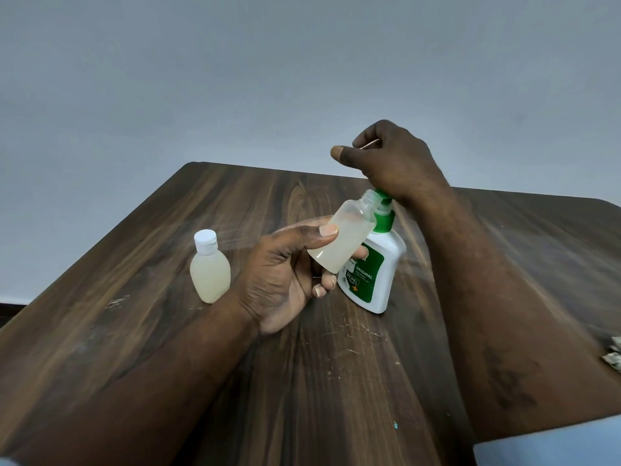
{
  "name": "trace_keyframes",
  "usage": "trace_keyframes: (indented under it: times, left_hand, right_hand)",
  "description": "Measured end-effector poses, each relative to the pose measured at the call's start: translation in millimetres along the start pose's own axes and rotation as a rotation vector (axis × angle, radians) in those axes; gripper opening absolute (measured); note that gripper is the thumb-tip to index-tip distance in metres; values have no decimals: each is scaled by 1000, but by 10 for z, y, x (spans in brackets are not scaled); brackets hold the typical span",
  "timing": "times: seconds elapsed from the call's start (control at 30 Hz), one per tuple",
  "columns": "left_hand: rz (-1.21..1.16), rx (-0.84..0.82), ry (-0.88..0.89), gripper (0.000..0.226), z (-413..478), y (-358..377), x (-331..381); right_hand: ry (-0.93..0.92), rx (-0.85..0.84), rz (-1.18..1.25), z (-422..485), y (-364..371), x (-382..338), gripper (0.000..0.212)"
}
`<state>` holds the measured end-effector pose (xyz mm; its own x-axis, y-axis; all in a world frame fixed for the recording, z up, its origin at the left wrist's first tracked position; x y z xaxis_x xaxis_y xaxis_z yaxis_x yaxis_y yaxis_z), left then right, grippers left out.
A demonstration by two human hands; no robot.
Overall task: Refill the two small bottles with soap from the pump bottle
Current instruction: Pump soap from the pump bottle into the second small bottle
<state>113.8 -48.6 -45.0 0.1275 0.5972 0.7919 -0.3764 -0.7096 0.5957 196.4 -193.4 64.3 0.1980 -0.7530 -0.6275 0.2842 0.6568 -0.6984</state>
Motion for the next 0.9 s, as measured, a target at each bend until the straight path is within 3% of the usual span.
trace_keyframes:
  times: [0.3,0.63,0.9]
  left_hand:
    - [9,20,-1,36,-3,-25,-18]
    - [-5,5,9,32,7,-3,-4]
    - [-23,-12,5,33,8,-22,-31]
  right_hand:
    - [53,-163,23,13,120,112,70]
    - [24,-73,35,40,36,60,66]
    - [53,-150,18,44,120,138,62]
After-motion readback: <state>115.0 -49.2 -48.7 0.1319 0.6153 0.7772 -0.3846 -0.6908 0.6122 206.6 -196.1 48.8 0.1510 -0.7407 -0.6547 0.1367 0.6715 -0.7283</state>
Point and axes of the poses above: each hand's wrist, its own z-axis towards the middle knuckle, its own y-axis out of the palm, x = y × z, the point moved 5 cm from there along z, towards the middle knuckle, and after that the axes turned 8 degrees about -z, right-handed, at the moved point
